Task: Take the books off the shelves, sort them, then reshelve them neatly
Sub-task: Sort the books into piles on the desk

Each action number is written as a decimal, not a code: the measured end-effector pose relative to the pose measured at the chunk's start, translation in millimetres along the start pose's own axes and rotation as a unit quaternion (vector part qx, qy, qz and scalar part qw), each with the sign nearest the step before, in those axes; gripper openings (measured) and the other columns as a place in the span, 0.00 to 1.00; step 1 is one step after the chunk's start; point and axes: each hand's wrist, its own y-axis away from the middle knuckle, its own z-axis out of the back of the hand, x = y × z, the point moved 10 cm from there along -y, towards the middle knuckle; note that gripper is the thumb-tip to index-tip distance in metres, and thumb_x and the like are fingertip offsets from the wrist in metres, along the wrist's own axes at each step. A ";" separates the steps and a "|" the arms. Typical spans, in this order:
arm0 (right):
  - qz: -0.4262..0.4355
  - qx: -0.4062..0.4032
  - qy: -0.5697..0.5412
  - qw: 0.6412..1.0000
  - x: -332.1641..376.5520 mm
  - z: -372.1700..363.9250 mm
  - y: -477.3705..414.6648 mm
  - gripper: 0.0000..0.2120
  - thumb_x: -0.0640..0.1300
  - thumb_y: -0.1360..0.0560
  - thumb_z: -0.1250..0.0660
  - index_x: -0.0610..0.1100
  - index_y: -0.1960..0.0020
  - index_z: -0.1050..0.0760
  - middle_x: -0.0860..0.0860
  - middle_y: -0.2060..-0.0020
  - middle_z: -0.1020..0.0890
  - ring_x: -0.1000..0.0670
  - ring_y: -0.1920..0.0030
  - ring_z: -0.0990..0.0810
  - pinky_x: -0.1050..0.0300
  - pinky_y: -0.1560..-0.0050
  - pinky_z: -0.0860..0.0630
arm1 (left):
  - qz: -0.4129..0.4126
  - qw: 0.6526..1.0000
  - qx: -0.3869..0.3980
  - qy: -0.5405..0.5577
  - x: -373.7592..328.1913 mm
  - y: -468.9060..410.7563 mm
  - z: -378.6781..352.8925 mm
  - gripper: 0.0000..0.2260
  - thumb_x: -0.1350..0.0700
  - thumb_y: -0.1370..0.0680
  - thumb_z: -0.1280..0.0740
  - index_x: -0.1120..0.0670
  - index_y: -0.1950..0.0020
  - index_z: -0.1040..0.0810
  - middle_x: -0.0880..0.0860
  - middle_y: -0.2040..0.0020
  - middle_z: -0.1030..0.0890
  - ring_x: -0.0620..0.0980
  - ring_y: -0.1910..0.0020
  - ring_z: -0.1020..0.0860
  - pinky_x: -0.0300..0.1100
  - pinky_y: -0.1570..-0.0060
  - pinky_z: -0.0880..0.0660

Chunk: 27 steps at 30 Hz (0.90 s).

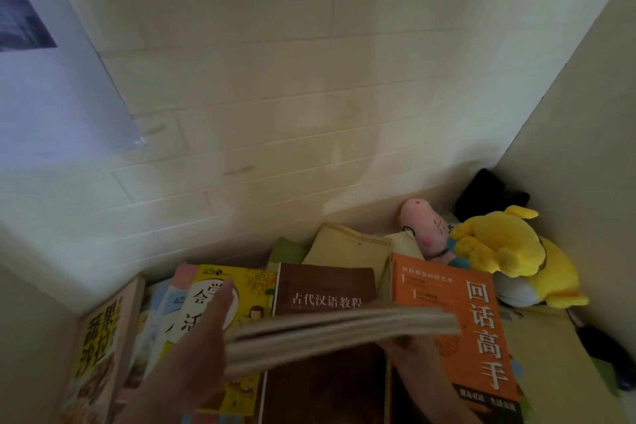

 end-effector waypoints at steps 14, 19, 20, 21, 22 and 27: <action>-0.216 0.142 -0.207 0.944 -39.8 -27.7 12.2 0.33 0.48 0.34 0.24 0.52 0.30 0.29 0.47 0.39 0.20 0.42 0.40 0.21 0.47 0.47 0.21 | -0.055 0.994 0.093 0.003 19.4 -7.3 -11.4 0.42 0.64 0.48 0.20 0.37 0.38 0.23 0.52 0.33 0.29 0.64 0.44 0.21 0.61 0.52 0.22; -0.191 0.101 -0.148 0.965 -34.2 -20.5 7.5 0.38 0.38 0.29 0.26 0.58 0.27 0.38 0.47 0.40 0.20 0.42 0.41 0.20 0.42 0.44 0.22 | -0.131 0.988 0.059 -0.052 4.4 -6.8 -11.8 0.50 0.49 0.52 0.16 0.30 0.34 0.32 0.48 0.34 0.27 0.57 0.45 0.19 0.57 0.54 0.20; -0.198 0.094 -0.141 0.965 -36.9 -19.1 6.9 0.39 0.40 0.31 0.24 0.57 0.26 0.38 0.47 0.41 0.19 0.43 0.41 0.20 0.44 0.45 0.21 | -0.141 0.986 0.051 -0.067 3.2 -7.3 -12.0 0.51 0.45 0.54 0.16 0.29 0.34 0.33 0.48 0.36 0.26 0.56 0.46 0.19 0.56 0.55 0.20; -0.212 0.086 -0.129 0.965 -40.3 -19.0 7.1 0.39 0.43 0.32 0.23 0.56 0.27 0.37 0.49 0.42 0.18 0.45 0.42 0.19 0.46 0.46 0.21 | -0.149 0.985 0.039 -0.079 3.2 -9.8 -10.5 0.52 0.42 0.54 0.17 0.28 0.34 0.35 0.48 0.37 0.25 0.56 0.47 0.19 0.55 0.56 0.19; -0.228 0.083 -0.114 0.963 -45.4 -20.8 8.5 0.41 0.46 0.34 0.21 0.54 0.27 0.36 0.50 0.43 0.18 0.47 0.43 0.18 0.48 0.47 0.21 | -0.151 0.984 0.022 -0.090 5.1 -13.1 -6.9 0.52 0.41 0.53 0.18 0.28 0.33 0.37 0.49 0.39 0.24 0.56 0.48 0.19 0.56 0.56 0.19; -0.255 0.053 -0.009 0.966 -60.9 -23.9 6.0 0.32 0.48 0.36 0.20 0.48 0.35 0.28 0.51 0.48 0.16 0.51 0.51 0.16 0.57 0.55 0.20 | -0.139 0.985 -0.048 -0.095 20.2 -30.8 19.4 0.30 0.58 0.24 0.31 0.37 0.29 0.39 0.55 0.33 0.26 0.58 0.40 0.24 0.58 0.45 0.24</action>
